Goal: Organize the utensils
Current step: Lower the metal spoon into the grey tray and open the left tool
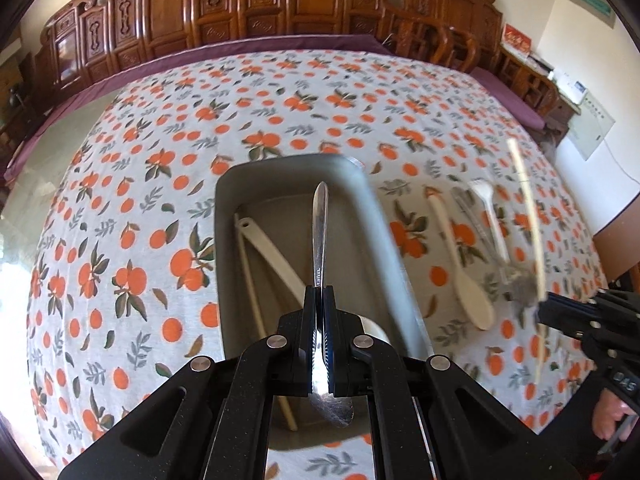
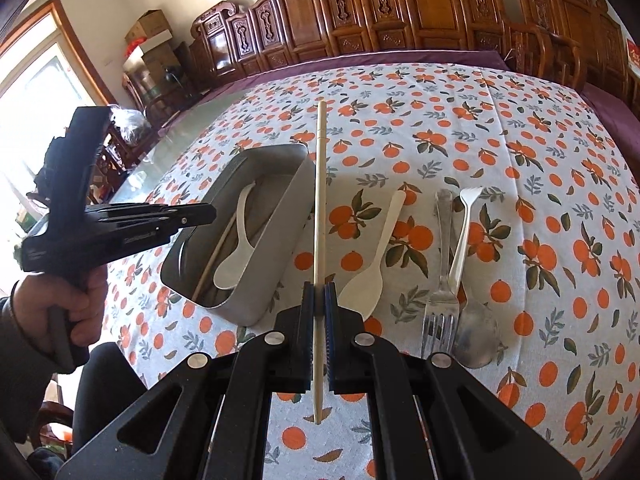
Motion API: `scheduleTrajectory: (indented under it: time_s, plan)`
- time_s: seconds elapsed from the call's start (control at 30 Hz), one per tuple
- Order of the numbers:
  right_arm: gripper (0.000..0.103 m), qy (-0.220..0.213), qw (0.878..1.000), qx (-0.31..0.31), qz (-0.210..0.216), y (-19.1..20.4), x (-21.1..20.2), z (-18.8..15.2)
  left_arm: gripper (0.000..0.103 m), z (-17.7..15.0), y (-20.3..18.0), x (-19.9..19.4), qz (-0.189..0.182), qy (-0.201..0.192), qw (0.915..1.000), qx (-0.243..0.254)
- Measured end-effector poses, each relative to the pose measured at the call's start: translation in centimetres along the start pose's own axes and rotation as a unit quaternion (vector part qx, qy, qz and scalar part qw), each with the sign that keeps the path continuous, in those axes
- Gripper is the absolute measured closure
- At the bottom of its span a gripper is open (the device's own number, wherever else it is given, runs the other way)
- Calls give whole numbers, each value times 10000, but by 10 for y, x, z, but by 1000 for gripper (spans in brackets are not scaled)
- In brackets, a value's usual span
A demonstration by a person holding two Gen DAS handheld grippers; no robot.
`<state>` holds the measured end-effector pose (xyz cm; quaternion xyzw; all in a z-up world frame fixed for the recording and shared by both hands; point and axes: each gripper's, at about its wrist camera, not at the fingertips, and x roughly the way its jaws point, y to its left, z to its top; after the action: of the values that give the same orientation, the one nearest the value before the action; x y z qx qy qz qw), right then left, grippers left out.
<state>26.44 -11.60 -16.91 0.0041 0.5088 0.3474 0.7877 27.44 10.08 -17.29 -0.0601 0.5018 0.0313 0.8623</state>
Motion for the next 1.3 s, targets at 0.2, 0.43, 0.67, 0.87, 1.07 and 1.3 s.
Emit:
scheduleTrajectory:
  time_s: [0.2,0.43,0.67,0.87,1.07,1.3]
  plan:
    - [97,28,10000,44,-8,-4,2,-3,100,2,10,20,124,173,9998,-37]
    - [97,83,9999,83,-16,-7,5,-6,100,4,9,39,202,357,9991,-43]
    - [97,95,9999,71,-32,-5,5,-7,100,2,7,38,192,380,9991,-45]
    - [97,68,10000,-34,-14,7,3,-1,92,-1,11,18,110,212,9996,-129]
    - [97,51,9998,-184,42,26,5,8,89,-7,20,-14,61,-76,9998,-193]
    - [97,22,9992,-385,142,55,10,24,78,-14,36,-45,110,-381,9989,-258]
